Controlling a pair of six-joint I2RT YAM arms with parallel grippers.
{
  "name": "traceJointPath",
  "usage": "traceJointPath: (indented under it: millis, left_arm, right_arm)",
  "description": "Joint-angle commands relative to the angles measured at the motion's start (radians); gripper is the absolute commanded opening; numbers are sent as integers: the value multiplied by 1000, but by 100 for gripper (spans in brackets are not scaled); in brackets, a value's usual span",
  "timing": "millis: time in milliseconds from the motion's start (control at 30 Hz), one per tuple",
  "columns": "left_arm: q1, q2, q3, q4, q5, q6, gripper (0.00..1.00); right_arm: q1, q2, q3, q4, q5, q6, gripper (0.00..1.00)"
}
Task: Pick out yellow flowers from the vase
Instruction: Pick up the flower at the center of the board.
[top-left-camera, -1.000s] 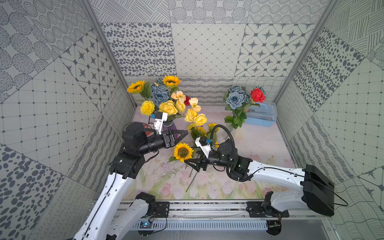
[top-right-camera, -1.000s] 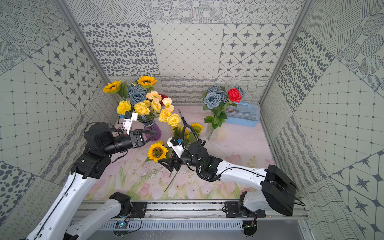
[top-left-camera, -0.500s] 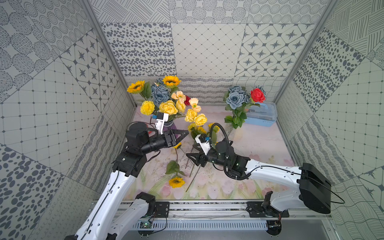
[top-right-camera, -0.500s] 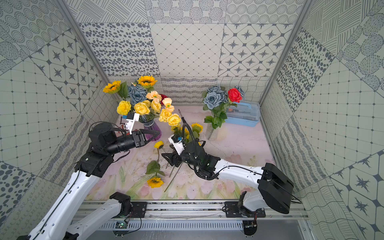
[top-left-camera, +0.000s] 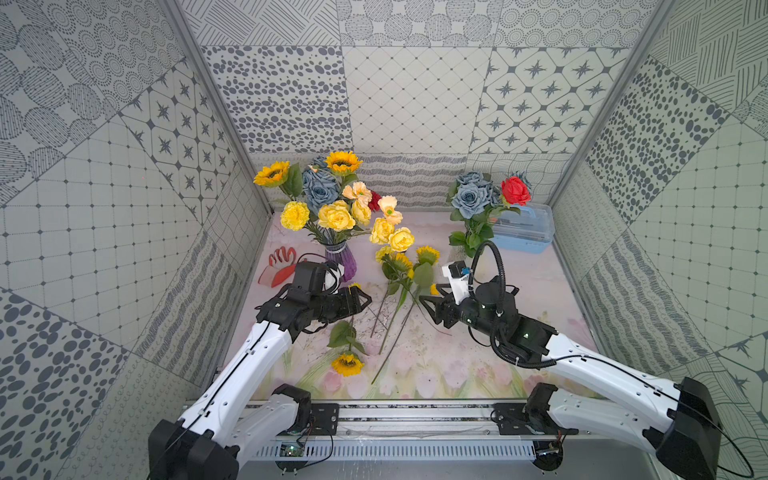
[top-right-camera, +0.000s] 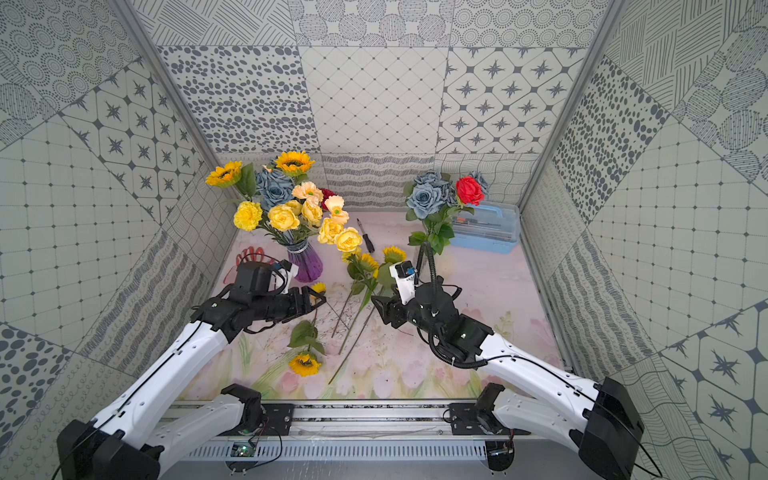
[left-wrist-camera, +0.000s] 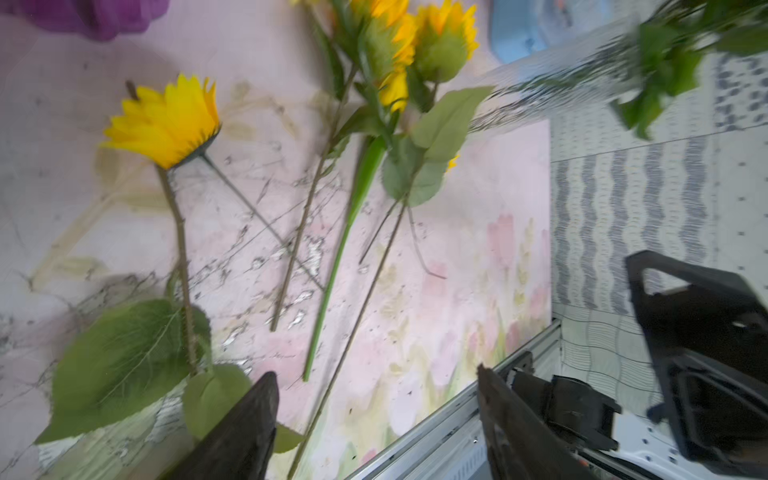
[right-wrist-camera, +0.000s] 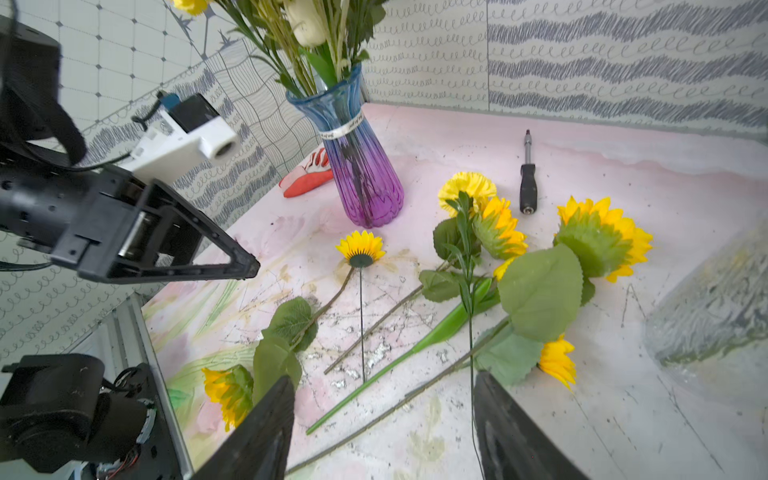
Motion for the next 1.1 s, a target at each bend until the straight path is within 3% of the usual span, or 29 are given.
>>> traceJointPath:
  millis: [0, 233, 533, 800, 933, 1067]
  left_arm:
    - [-89, 62, -53, -150, -241, 35, 75]
    - [-191, 192, -75, -182, -369, -23, 75]
    - [-214, 314, -96, -121, -415, -44, 71]
    - [-215, 335, -120, -30, -362, -56, 40]
    - [-215, 302, -112, -60, -373, -52, 19]
    - [-215, 220, -110, -86, -363, -55, 15]
  right_arm:
    - [4, -19, -31, -61, -22, 53, 70]
    - [3, 5, -24, -72, -65, 60, 73]
    - [1, -9, -13, -100, -91, 40, 74]
    - [0, -29, -26, -104, -87, 40, 74]
    - [-4, -35, -27, -104, -84, 36, 74]
    - [-5, -30, -30, -95, -90, 34, 75]
